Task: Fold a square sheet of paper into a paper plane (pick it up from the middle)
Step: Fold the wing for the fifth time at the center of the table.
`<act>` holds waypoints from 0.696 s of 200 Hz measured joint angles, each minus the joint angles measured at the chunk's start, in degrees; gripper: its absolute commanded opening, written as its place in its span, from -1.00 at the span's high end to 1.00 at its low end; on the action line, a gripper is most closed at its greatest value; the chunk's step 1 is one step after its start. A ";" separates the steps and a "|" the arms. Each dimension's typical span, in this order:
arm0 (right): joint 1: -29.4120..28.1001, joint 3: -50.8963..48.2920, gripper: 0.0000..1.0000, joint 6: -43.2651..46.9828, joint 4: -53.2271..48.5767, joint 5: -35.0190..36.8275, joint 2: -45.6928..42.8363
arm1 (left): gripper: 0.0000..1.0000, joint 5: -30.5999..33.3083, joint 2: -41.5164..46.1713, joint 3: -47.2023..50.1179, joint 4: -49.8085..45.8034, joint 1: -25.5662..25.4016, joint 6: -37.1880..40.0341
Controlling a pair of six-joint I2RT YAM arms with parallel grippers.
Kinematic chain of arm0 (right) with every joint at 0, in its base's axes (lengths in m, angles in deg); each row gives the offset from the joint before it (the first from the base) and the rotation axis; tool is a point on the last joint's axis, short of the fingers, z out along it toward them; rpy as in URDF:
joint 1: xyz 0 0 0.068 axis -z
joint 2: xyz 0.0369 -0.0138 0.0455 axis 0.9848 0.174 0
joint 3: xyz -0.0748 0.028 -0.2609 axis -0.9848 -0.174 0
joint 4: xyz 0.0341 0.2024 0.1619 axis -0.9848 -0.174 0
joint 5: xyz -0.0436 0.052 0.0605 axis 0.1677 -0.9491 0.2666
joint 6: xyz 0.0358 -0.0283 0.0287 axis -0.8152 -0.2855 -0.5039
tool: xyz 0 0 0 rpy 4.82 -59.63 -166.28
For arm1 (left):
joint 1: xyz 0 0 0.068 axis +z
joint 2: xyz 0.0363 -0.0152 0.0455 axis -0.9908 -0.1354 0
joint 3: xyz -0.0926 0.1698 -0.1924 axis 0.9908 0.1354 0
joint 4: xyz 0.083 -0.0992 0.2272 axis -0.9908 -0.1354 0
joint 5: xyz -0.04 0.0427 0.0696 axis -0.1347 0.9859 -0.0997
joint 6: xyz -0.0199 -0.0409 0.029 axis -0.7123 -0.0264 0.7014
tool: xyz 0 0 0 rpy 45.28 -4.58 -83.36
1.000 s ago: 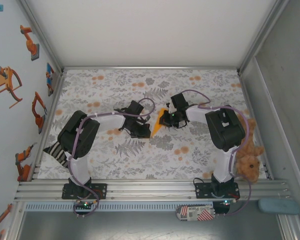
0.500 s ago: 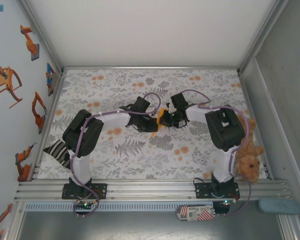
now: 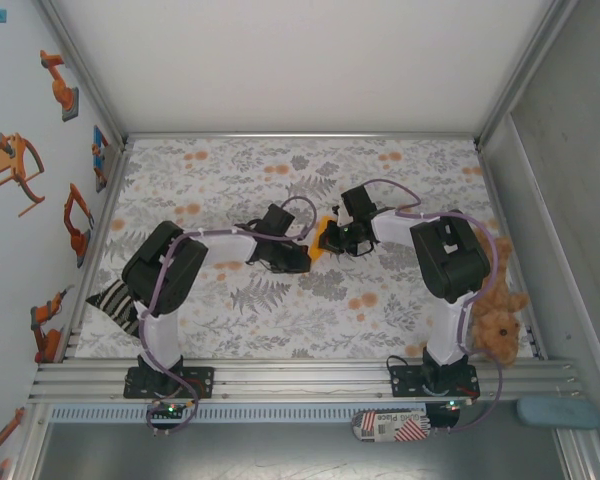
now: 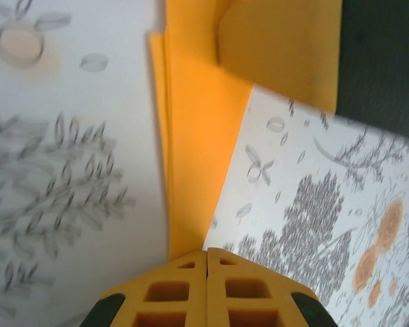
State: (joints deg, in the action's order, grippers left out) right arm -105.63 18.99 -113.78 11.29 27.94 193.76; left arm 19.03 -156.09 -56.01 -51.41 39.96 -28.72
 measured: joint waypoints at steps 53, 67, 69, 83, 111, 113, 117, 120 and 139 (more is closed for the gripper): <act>-0.74 -0.63 1.00 -0.61 0.68 1.14 -0.63 | 1.00 1.14 7.56 5.09 -6.47 0.02 0.42; -1.57 -1.70 1.00 -1.79 1.53 2.34 -1.53 | 1.00 1.38 8.79 4.59 -6.23 0.02 0.20; -1.75 -1.92 1.00 -2.08 1.64 2.51 -1.70 | 1.00 1.38 8.87 4.48 -6.05 0.02 0.04; -2.95 -3.41 1.00 -3.78 2.10 3.08 -2.84 | 1.00 1.46 9.01 3.82 -3.50 0.02 -1.05; -4.42 -5.20 1.00 -6.99 3.41 3.19 -3.89 | 1.00 1.03 4.92 1.81 2.89 0.00 -4.28; -4.44 -5.22 1.00 -7.15 3.45 3.19 -3.89 | 1.00 1.05 4.57 1.64 3.15 0.00 -4.44; -4.44 -5.22 1.00 -7.52 3.48 3.19 -3.89 | 1.00 1.05 3.52 1.22 3.93 -0.04 -4.94; -4.44 -5.22 1.00 -7.67 3.45 3.17 -3.89 | 1.00 1.05 2.89 0.98 4.39 -0.04 -5.11; -4.44 -5.22 1.00 -8.31 3.45 3.15 -3.89 | 1.00 1.20 -0.07 0.15 5.77 -0.04 -6.40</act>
State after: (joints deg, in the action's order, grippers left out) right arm -110.07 13.77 -122.09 14.74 31.08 189.87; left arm 20.23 -156.16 -55.86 -45.64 39.92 -35.12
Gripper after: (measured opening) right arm 0.049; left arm 0.045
